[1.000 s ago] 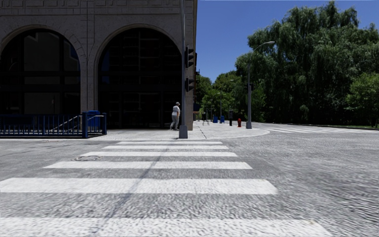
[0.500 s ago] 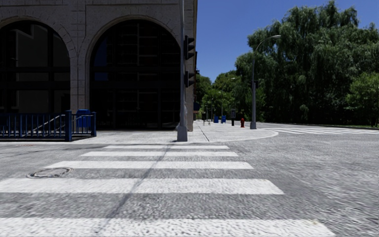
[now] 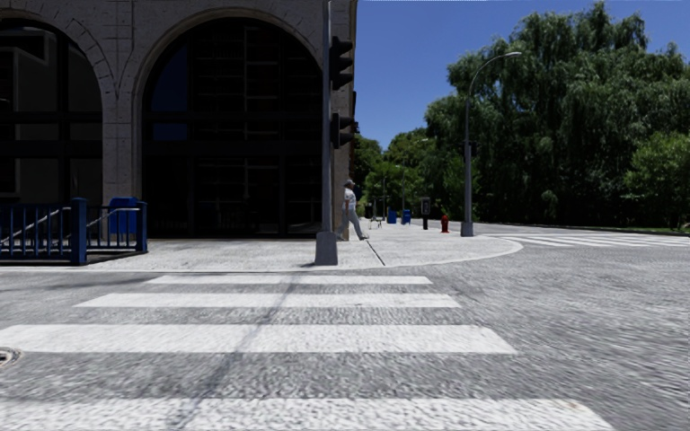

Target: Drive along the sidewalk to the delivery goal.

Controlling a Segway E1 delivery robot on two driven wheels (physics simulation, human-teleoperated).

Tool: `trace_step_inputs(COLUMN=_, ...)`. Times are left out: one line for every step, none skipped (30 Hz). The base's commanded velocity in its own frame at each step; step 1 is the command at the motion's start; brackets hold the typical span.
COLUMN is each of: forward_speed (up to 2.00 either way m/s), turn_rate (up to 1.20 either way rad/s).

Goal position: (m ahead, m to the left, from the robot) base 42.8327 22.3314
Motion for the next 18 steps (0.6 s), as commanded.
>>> trace_step_inputs(forward_speed=2.00, turn_rate=-0.27)
trace_step_inputs(forward_speed=2.00, turn_rate=-0.27)
trace_step_inputs(forward_speed=2.00, turn_rate=-0.27)
trace_step_inputs(forward_speed=2.00, turn_rate=-0.27)
trace_step_inputs(forward_speed=2.00, turn_rate=-0.27)
trace_step_inputs(forward_speed=2.00, turn_rate=-0.27)
trace_step_inputs(forward_speed=2.00, turn_rate=-0.27)
trace_step_inputs(forward_speed=2.00, turn_rate=-0.27)
trace_step_inputs(forward_speed=2.00, turn_rate=-0.27)
trace_step_inputs(forward_speed=2.00, turn_rate=-0.27)
trace_step_inputs(forward_speed=2.00, turn_rate=-0.27)
trace_step_inputs(forward_speed=2.00, turn_rate=-0.27)
trace_step_inputs(forward_speed=2.00, turn_rate=-0.27)
trace_step_inputs(forward_speed=2.00, turn_rate=-0.27)
trace_step_inputs(forward_speed=2.00, turn_rate=-0.27)
trace_step_inputs(forward_speed=2.00, turn_rate=-0.27)
trace_step_inputs(forward_speed=2.00, turn_rate=-0.27)
trace_step_inputs(forward_speed=2.00, turn_rate=-0.27)
